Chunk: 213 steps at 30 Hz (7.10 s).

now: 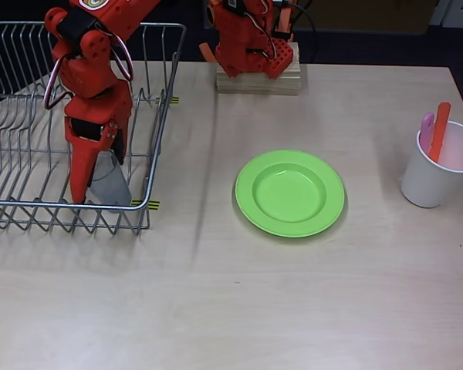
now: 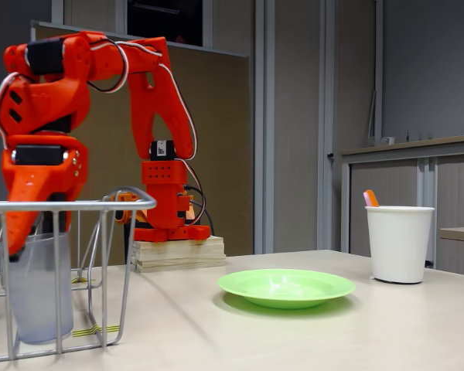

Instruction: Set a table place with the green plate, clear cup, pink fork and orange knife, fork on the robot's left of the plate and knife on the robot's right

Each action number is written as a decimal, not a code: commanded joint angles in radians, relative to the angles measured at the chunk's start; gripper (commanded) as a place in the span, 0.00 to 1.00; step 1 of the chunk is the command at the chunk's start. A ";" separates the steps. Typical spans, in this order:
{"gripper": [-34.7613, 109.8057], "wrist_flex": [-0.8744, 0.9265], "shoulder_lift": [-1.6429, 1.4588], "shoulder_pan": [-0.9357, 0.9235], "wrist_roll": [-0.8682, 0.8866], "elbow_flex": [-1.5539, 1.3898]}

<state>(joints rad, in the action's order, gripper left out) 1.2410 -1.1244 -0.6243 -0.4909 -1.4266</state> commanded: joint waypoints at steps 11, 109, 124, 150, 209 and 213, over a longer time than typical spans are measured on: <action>0.42 0.011 -0.028 -0.006 -0.003 0.040; 0.42 0.071 -0.537 0.782 0.655 -0.199; 0.24 0.005 -0.873 1.019 0.330 -0.611; 0.46 0.026 -0.710 1.578 0.474 -0.457; 0.24 -0.014 -0.627 1.555 0.523 -0.250; 0.24 -0.003 -0.667 1.539 0.520 -0.232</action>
<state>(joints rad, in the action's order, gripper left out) 1.2164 -1.7227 0.9281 0.0123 -1.6966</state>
